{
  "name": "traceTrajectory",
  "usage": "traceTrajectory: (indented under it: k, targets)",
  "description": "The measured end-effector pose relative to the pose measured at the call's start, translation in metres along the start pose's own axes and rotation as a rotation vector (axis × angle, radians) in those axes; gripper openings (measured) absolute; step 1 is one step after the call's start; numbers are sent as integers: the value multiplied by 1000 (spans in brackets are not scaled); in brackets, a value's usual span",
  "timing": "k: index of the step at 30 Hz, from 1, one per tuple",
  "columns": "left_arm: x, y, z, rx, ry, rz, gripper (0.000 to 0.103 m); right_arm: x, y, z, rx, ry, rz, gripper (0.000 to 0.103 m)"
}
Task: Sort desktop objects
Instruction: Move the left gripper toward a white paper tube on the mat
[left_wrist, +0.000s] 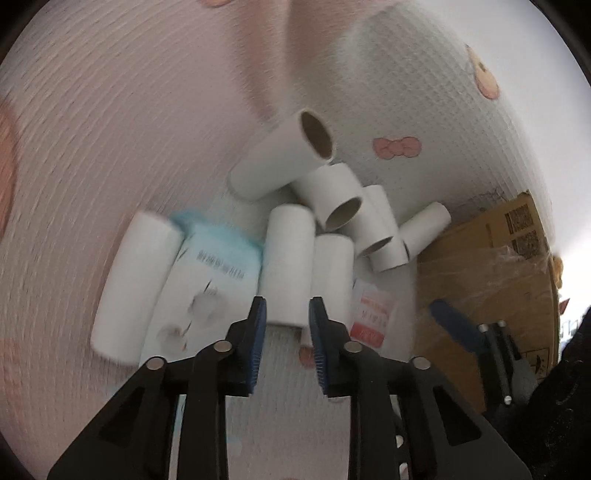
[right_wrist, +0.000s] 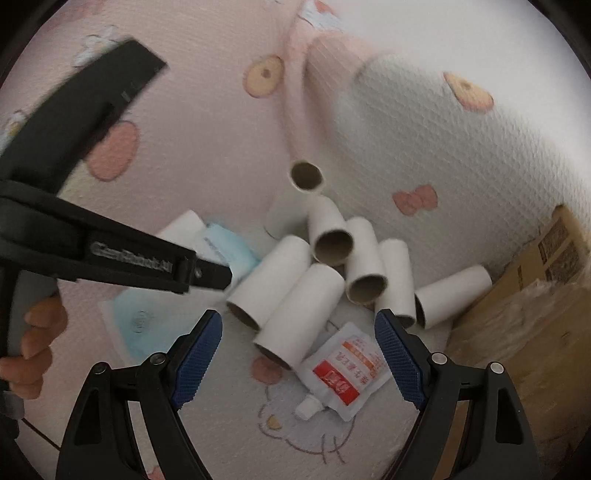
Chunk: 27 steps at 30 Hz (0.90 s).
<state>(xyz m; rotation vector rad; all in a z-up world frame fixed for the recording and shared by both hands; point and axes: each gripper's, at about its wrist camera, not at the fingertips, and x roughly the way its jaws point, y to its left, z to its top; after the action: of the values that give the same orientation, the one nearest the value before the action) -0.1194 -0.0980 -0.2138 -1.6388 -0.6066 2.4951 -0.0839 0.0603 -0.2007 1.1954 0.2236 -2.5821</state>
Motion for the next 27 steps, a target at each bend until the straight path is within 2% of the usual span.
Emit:
traceTrajectory:
  k: [2,6,10,13,15,19,25,27]
  targets:
    - [5,3,8,-9,22,-16,47,6,-4,-1,14,25,38,84]
    - [21,10,19,-81,73,-12,47,9,-13,-2,67,-6,116,84]
    - [34,13,23,-120,98,-66,48,14,-22,-1,152,-14,198,84]
    - [46,9,22,-120,147,-94,48,21,-26,0,187,9,236,84]
    - [48,10,22,-115,157,-60,48,23,-28,2,203,7,250,84]
    - [54,7,21,-127,163,-52,48,26,-30,3,225,0,258,84]
    - [73,-10,21,-63,188,8,49,28,-21,3,215,-15,298,84]
    - [79,-14,20,-59,204,6,48,28,-16,3,190,-29,299,84]
